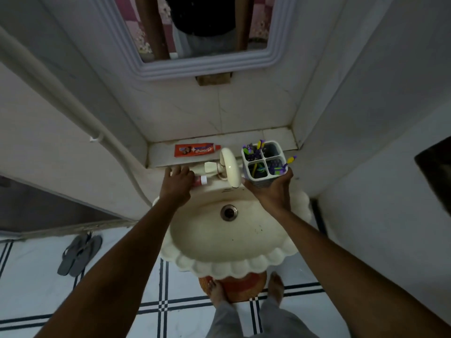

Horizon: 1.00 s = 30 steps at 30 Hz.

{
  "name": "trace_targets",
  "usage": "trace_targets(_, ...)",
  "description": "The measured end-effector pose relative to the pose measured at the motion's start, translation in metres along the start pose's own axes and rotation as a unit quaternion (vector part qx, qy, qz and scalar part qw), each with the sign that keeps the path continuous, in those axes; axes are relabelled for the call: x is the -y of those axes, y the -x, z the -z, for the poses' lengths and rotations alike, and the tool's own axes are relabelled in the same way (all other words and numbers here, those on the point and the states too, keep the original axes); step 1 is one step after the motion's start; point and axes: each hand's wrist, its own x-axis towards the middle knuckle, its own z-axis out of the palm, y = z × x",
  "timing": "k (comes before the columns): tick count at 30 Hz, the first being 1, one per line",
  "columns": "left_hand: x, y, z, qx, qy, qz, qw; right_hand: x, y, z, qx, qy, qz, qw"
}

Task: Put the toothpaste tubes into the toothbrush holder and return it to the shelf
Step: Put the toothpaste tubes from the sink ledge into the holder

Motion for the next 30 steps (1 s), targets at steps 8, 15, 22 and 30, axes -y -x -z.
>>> trace_targets(8, -0.004, 0.062, 0.113, -0.042, 0.522, 0.110, 0.845, 0.009, 0.009, 0.023, 0.025, 0.018, 0.001, 1.000)
trace_targets(15, -0.062, 0.020, 0.235, -0.027, 0.428, -0.026, 0.903, 0.021, 0.007, 0.023, 0.044, 0.038, -0.024, 0.998)
trace_targets(22, -0.127, -0.047, 0.250, -0.072, 0.052, -0.084, 0.993, 0.028, 0.007, 0.028, 0.078, 0.053, -0.059, 0.994)
trace_targets(30, -0.136, -0.075, 0.240, -0.108, 0.137, -0.094, 0.980, 0.030, 0.004, 0.033, 0.089, 0.069, -0.056, 0.992)
